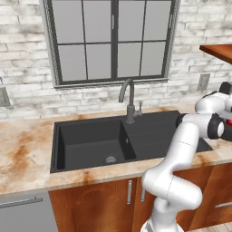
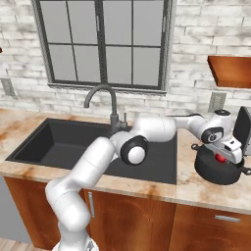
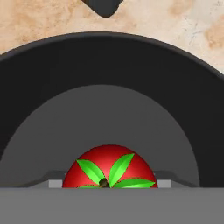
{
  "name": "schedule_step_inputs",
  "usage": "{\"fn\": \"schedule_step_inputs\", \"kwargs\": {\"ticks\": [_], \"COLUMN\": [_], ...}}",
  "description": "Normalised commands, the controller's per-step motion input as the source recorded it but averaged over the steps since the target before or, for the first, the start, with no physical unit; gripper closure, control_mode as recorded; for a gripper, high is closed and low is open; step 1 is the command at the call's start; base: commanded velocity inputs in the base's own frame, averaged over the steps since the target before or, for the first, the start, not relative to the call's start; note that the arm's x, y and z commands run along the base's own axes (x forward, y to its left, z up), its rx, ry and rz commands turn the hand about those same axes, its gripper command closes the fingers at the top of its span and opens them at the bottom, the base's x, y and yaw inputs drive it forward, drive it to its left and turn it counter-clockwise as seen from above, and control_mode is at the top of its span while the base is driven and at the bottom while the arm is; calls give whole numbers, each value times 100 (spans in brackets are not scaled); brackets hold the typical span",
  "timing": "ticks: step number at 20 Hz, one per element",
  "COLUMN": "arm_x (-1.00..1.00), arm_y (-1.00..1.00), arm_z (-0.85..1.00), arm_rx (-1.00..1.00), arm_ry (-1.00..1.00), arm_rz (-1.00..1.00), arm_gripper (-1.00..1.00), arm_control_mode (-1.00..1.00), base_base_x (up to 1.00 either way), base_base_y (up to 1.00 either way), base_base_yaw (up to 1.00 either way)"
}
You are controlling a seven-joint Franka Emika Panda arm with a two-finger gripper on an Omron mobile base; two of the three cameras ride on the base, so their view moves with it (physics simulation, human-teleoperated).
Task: Dump the tomato from the pot into the sink. Then turn on the water and wash the tomato. Then turn off the water and put the tomato back in the pot.
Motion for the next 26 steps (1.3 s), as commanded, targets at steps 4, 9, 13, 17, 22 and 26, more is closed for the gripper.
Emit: {"fn": "schedule_step_inputs", "kwargs": {"ticks": [4,9,13,17,22,26], "arm_x": [-10,-15,-29,-36,-39,-55], "arm_y": [20,29,47,65,94,91], "arm_z": [28,30,17,23,32,88], "arm_rx": [-8,-11,-16,-17,-11,-6], "arm_ry": [-11,-14,-11,-4,-1,-4], "arm_rz": [0,0,0,0,0,0], "arm_gripper": [100,100,100,100,100,100], "arm_control_mode": [-100,-100,-100,-100,-100,-100], "base_base_x": [0,0,0,0,0,0], "base_base_y": [0,0,0,0,0,0], "base_base_yaw": [0,0,0,0,0,0]}}
